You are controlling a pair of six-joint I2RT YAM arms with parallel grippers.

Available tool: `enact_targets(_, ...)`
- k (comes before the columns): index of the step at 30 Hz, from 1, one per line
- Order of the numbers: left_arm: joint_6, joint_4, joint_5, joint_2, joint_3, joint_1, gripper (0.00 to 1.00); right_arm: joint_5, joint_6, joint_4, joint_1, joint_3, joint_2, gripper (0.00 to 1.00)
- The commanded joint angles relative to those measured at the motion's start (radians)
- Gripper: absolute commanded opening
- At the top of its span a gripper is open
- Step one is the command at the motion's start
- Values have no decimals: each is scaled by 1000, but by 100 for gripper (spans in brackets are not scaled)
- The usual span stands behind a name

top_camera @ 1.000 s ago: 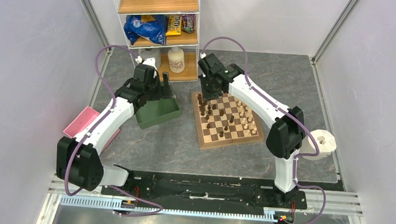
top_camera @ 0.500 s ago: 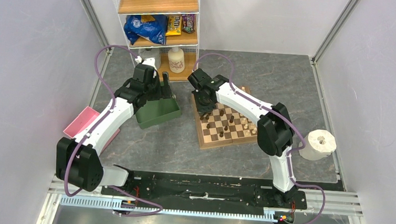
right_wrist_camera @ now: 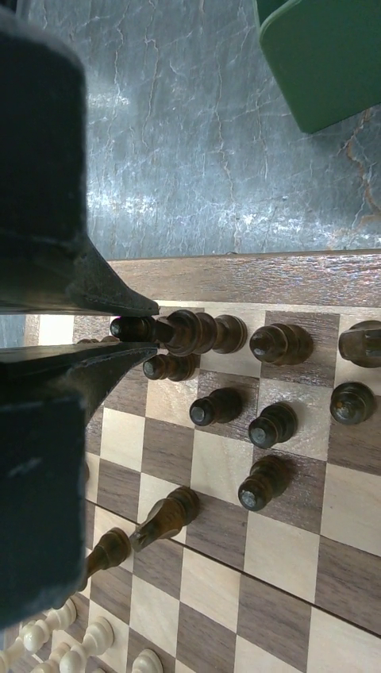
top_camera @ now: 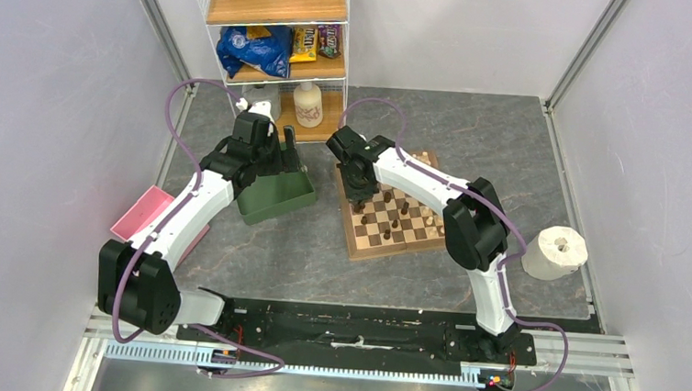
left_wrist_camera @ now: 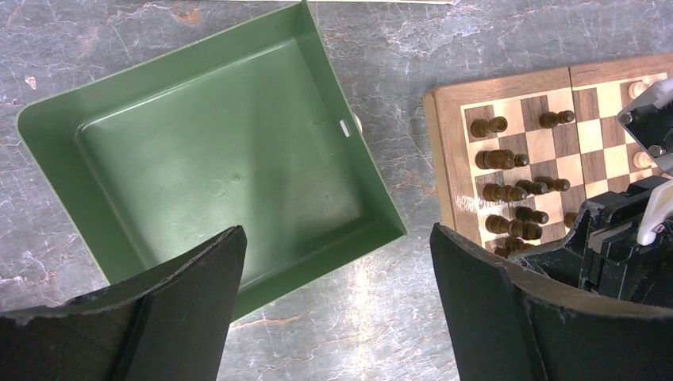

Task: Set up the chess pieces on the board

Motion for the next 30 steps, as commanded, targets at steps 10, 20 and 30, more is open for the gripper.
enact_targets(10,-26,40,7,-10,2,5,93,94,23,10,-45,-44,-9,9)
enact_targets(20,-26,42,5,-9,0,5,93,-59,3,44,-15,-37,-33,9)
enact_targets(30,-26,42,9,-6,2,5,93,-70,5,35,-6,-40,-15,9)
